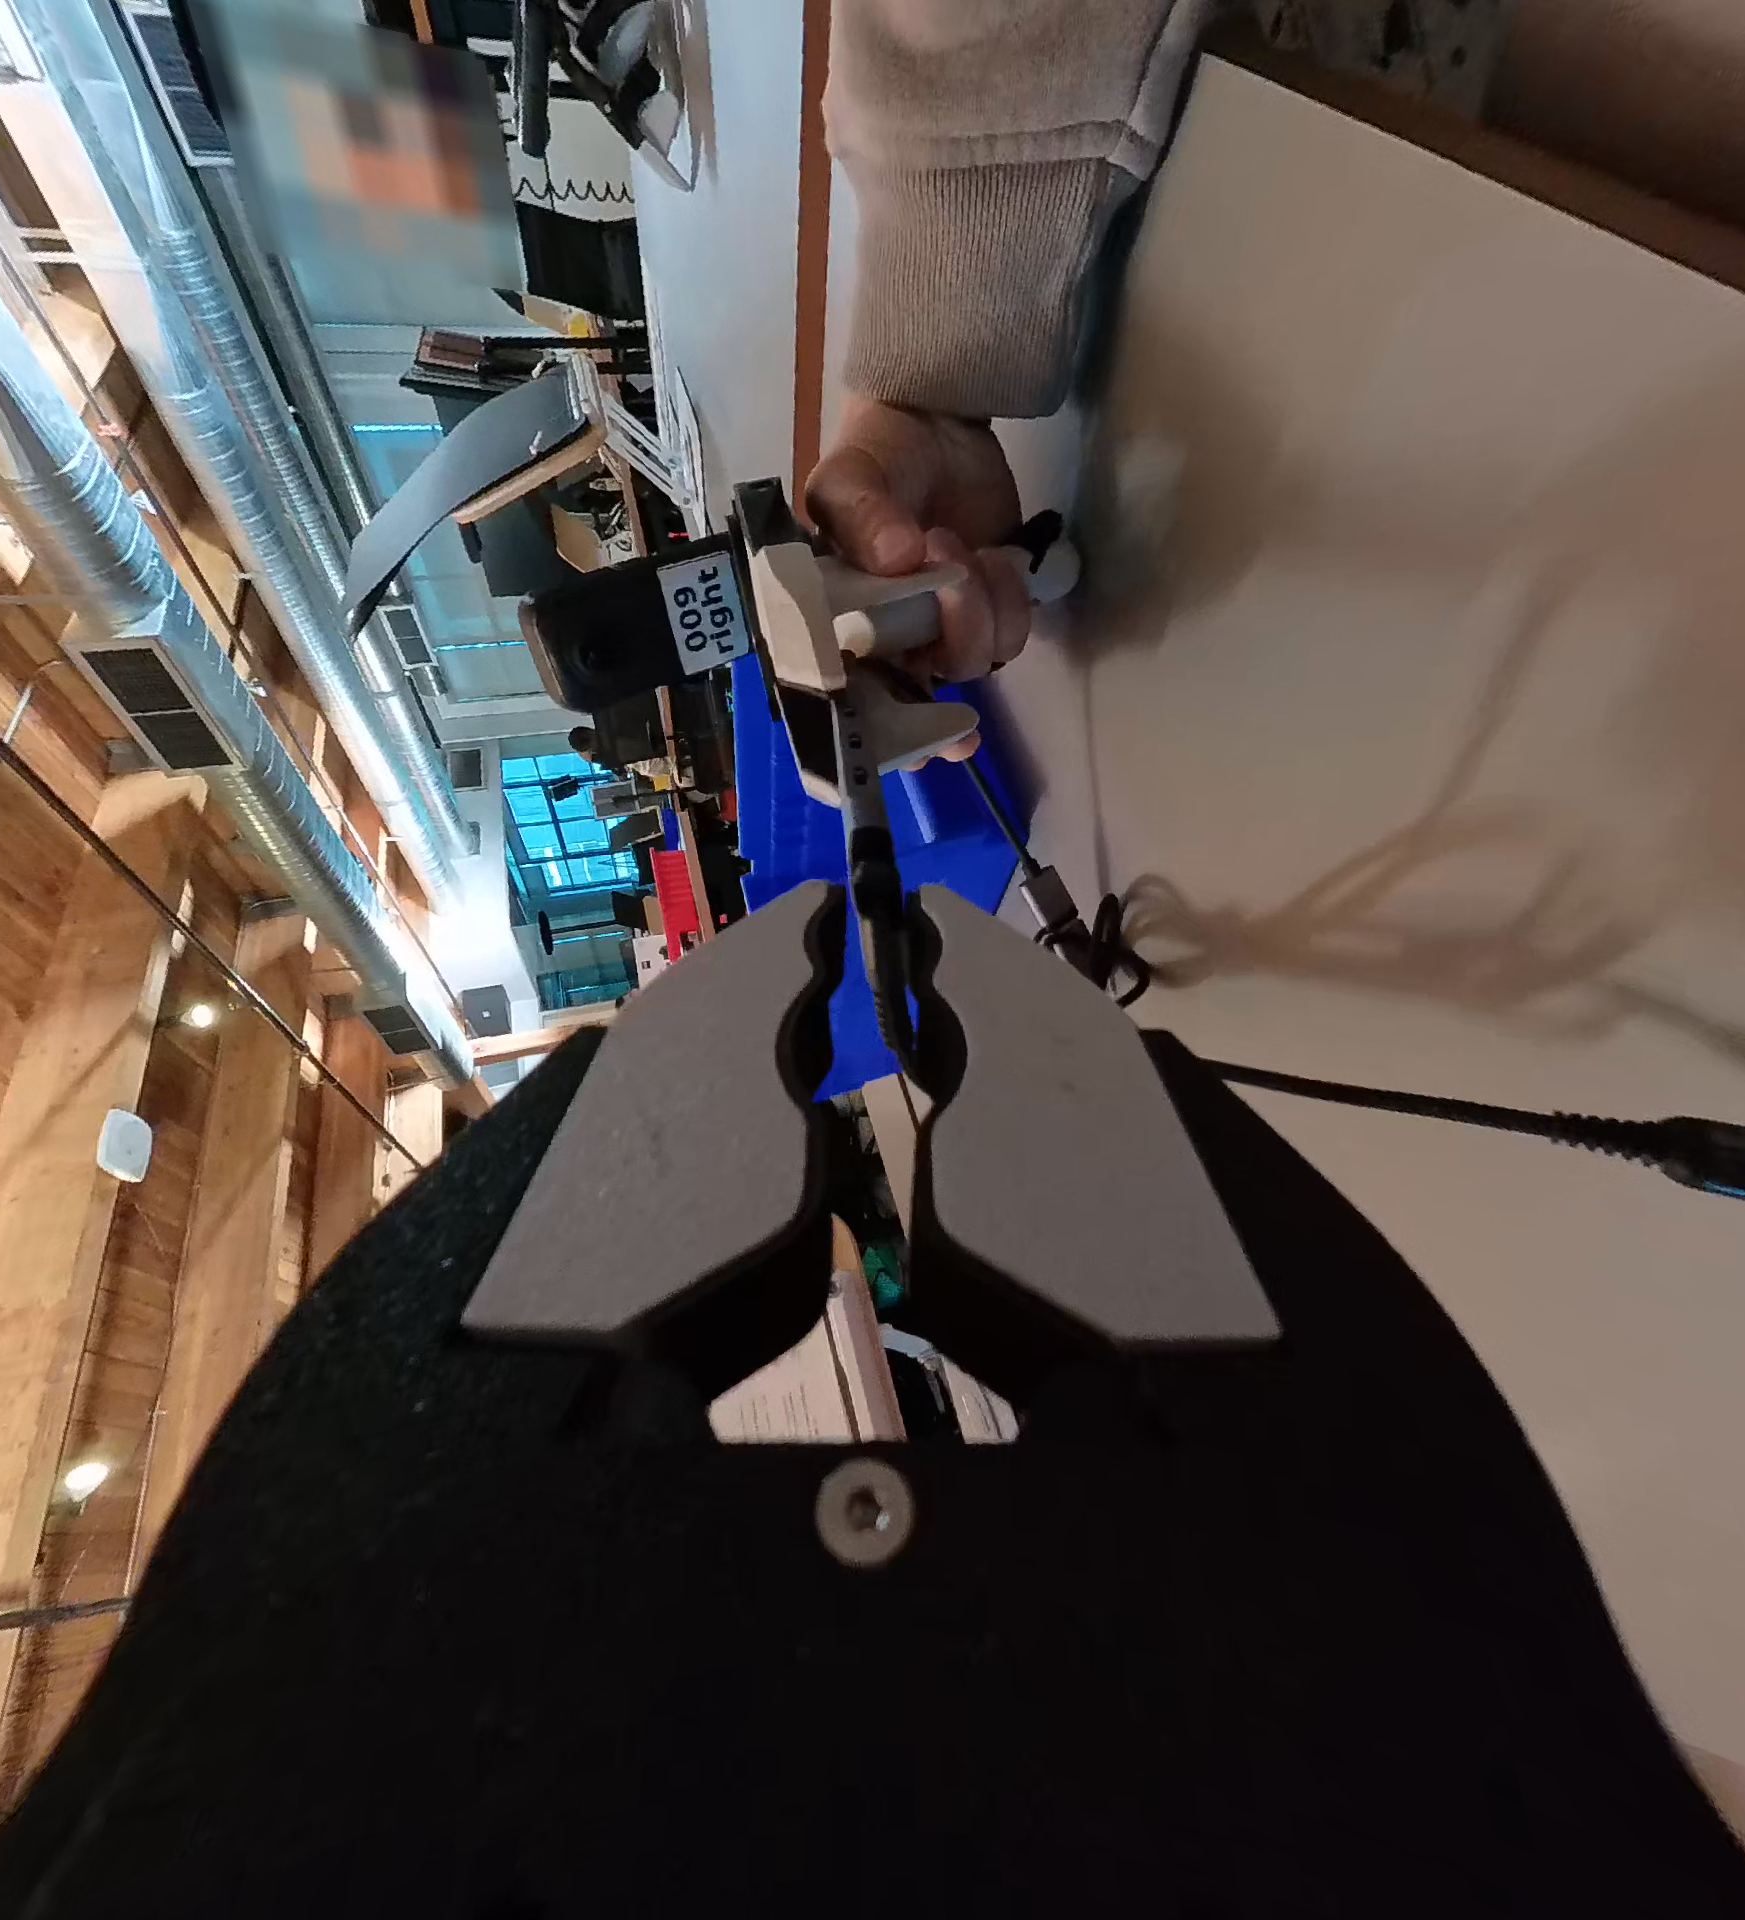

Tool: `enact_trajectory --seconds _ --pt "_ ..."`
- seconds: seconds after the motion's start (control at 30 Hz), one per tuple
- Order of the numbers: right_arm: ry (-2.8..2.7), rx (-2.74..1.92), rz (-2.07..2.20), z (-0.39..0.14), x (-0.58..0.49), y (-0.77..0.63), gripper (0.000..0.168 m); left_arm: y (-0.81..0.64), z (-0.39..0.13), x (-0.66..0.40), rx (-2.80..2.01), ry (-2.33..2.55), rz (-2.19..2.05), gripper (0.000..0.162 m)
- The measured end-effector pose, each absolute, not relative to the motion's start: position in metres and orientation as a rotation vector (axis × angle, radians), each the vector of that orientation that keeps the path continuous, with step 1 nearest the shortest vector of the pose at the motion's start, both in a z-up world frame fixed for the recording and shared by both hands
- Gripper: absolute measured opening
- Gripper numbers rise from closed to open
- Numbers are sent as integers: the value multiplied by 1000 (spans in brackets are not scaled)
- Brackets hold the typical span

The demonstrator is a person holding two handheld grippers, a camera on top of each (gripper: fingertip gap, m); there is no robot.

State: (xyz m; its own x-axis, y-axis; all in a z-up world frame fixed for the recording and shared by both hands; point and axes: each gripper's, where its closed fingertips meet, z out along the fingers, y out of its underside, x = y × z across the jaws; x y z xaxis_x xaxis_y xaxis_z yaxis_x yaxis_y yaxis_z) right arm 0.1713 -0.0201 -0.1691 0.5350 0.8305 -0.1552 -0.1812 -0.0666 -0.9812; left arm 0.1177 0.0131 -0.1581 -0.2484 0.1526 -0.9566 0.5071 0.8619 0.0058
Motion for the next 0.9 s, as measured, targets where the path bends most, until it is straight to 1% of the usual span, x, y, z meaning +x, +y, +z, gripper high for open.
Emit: enact_trajectory --seconds 0.07,0.13,0.2,0.67,0.7,0.73,0.8,0.87,0.9 --pt "-608 -1388 922 -168 172 -21 24 16 -155 116 481 1810 -373 14" --pt "-608 -1392 917 -169 172 -20 24 18 -154 115 469 1824 -381 13" --pt "-607 -1386 922 -168 172 -21 24 17 -156 115 487 1833 -369 7" --pt "-589 -1390 907 -167 175 -20 24 19 -168 117 500 1869 -315 6" --pt "-582 -1383 902 -166 175 -20 17 16 -171 117 508 1870 -319 5" --pt "-617 -1368 896 -166 167 -18 0 12 -172 120 496 1864 -331 5" --pt "-703 -1464 901 -179 144 -5 0 -3 -177 121 559 1867 -326 5" --pt "-636 -1391 901 -169 156 -6 0 -3 -170 126 532 1822 -289 4" --pt "-609 -1372 852 -166 164 -6 0 4 -166 128 505 1804 -277 0"
